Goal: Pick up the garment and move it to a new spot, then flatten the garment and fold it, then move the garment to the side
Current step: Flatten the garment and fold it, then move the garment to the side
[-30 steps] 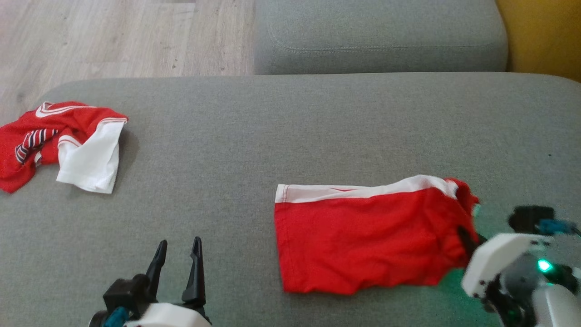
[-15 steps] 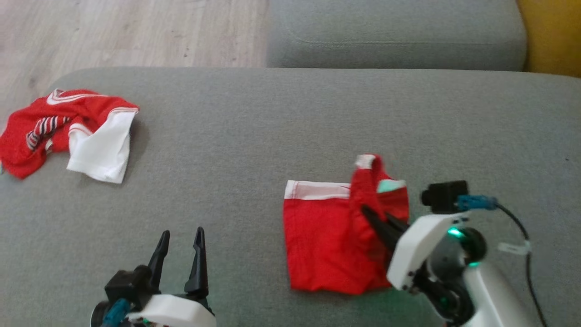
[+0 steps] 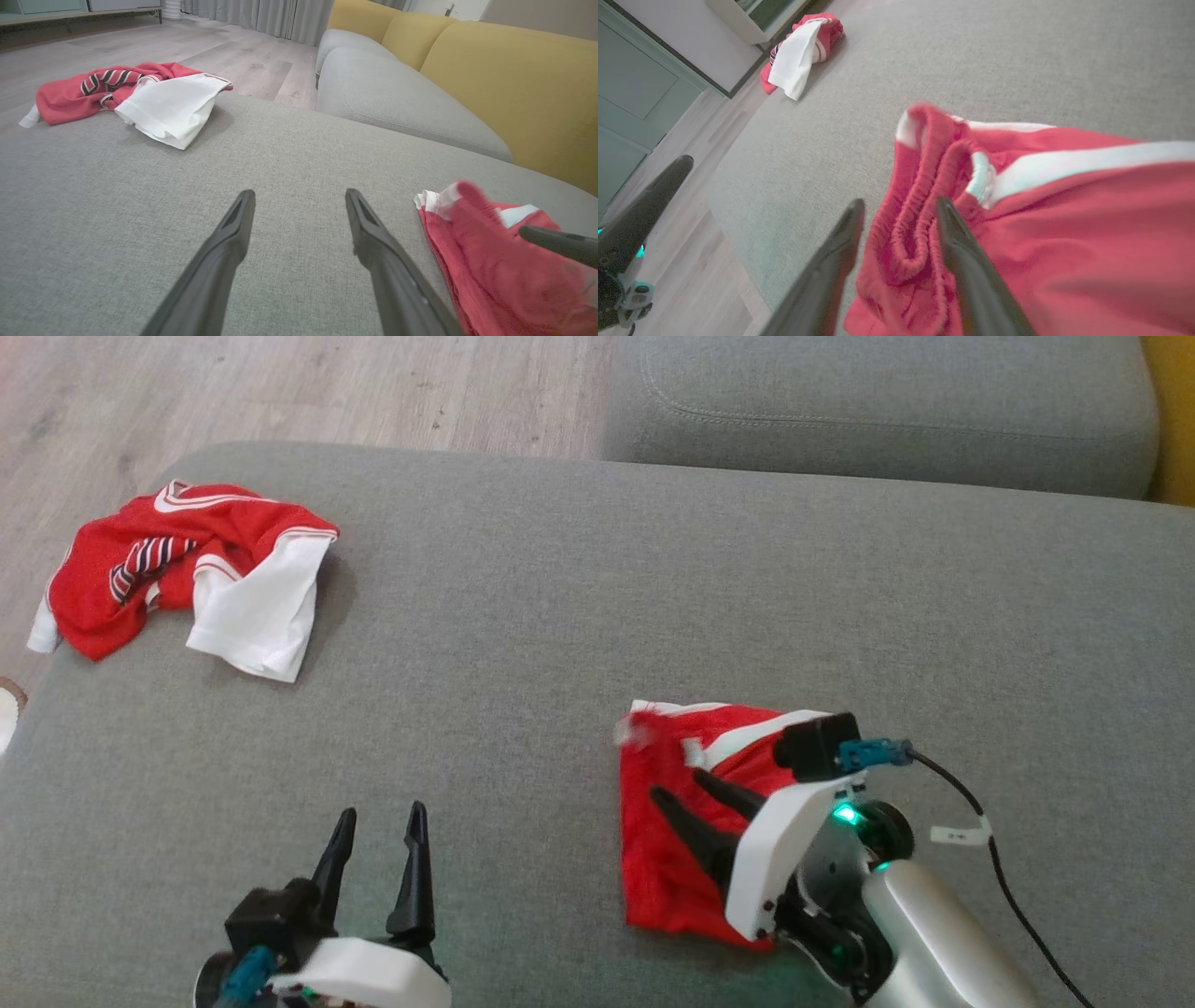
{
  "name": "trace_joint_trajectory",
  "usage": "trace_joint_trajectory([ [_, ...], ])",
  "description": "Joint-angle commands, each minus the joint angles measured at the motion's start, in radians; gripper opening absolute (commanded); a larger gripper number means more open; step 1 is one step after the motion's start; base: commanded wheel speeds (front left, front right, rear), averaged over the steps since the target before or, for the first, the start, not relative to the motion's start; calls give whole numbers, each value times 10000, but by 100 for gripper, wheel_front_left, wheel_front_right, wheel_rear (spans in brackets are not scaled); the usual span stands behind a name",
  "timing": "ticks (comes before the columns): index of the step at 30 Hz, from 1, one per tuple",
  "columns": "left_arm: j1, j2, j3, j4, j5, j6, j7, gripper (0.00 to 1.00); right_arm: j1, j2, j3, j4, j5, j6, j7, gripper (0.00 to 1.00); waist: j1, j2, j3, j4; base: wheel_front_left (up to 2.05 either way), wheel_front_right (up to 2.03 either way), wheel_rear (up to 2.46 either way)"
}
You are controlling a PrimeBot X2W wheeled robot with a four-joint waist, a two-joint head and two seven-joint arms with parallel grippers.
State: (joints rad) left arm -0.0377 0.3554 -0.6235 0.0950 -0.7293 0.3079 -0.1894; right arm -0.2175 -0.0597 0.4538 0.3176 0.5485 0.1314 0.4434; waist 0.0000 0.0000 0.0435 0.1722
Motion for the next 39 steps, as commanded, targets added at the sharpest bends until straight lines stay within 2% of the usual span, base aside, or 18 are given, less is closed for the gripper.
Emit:
trace_joint_trajectory([
  [1, -596, 48, 298, -221, 48, 8, -142, 100, -606, 94, 369, -346, 145, -7, -354, 100, 0, 0, 15, -8, 0, 0, 0],
  [5, -579, 46, 315, -257, 49, 66, -168, 100, -818, 94, 588, -380, 69, -7, -934, 100, 0, 0, 15, -122, 0, 0, 0],
  [9, -647, 47, 296, -269, 92, 56, -200, 100, -959, 94, 314, -492, -845, -7, -1756, 100, 0, 0, -25, -306, 0, 0, 0],
  [16, -782, 60, 208, -411, 273, 143, -220, 100, -380, 94, -996, -1049, -2620, -7, -3116, 100, 0, 0, -265, -677, 0, 0, 0],
  [22, -650, 54, 217, -399, 228, 105, -313, 100, 974, 95, -2512, -2104, -3580, -7, -3723, 100, 0, 0, -624, -935, 0, 0, 0],
  [26, -509, 64, 320, -411, 219, 75, -438, 100, 1743, 95, -3112, -2735, -3700, -7, -4024, 100, 0, 0, -727, -1007, 0, 0, 0],
  [31, -213, 126, 462, -357, 187, 156, -520, 100, 2521, 95, -3276, -3266, -3851, -7, -4300, 100, 0, 0, -817, -1056, 0, 0, 0],
  [39, 371, 319, 668, -305, 90, 302, -581, 100, 3179, 95, -3444, -3400, -4116, -7, -4529, 100, 0, 0, -847, -1060, 0, 0, 0],
])
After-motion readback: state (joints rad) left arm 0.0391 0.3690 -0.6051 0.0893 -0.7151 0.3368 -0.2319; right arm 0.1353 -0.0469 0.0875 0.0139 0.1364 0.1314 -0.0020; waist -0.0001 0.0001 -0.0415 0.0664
